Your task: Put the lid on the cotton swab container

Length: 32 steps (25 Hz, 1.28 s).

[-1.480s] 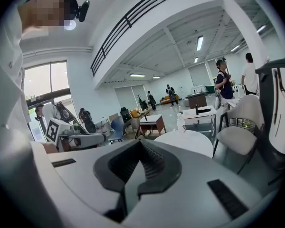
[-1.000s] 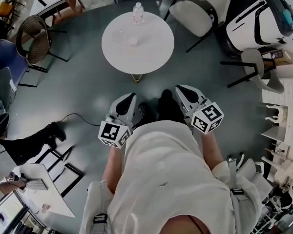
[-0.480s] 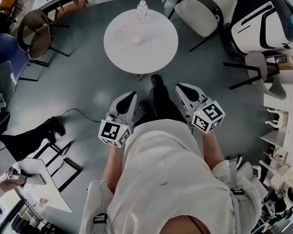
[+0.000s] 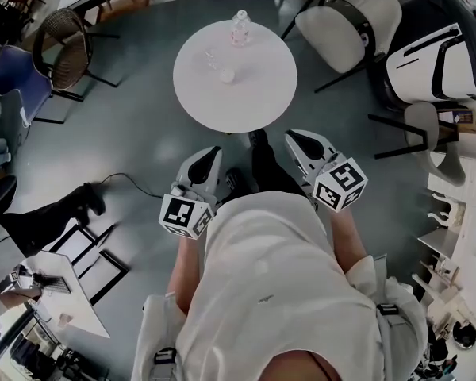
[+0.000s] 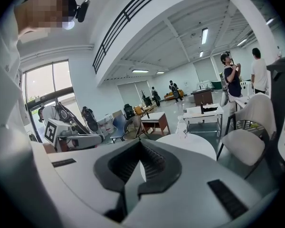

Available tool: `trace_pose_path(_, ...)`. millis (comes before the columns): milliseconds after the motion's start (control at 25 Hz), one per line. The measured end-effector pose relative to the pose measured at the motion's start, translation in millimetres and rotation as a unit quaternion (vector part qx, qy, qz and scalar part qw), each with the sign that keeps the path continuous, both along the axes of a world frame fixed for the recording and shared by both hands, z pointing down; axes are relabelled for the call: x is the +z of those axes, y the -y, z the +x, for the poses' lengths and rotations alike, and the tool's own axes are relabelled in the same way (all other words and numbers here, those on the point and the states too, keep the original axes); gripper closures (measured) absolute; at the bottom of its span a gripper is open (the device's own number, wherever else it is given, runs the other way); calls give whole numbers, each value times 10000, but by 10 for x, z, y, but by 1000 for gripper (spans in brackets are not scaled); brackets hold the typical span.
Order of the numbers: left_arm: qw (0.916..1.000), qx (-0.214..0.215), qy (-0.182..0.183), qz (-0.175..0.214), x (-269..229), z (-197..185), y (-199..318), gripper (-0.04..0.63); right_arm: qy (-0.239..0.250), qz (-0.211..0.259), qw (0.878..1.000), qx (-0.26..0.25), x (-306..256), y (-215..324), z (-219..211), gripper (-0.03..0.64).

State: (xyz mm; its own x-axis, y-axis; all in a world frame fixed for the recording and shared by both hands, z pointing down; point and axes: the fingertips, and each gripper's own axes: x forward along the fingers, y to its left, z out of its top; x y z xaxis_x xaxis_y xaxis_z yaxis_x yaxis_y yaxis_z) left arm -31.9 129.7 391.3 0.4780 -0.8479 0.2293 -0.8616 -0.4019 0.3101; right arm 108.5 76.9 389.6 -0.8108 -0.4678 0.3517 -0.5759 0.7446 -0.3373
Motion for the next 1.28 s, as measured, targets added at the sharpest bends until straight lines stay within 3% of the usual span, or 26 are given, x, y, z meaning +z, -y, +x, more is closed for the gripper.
trace_pose_path(720,9967,-737,347,-22,-158,196,1108,584,344,-65,9949,-941,60,1413,-117,611)
trace_pose_path(1280,9910,-1197,477,-370,-33,602,1492,584,310,-597,9820,-1763,422,1712,-130,611)
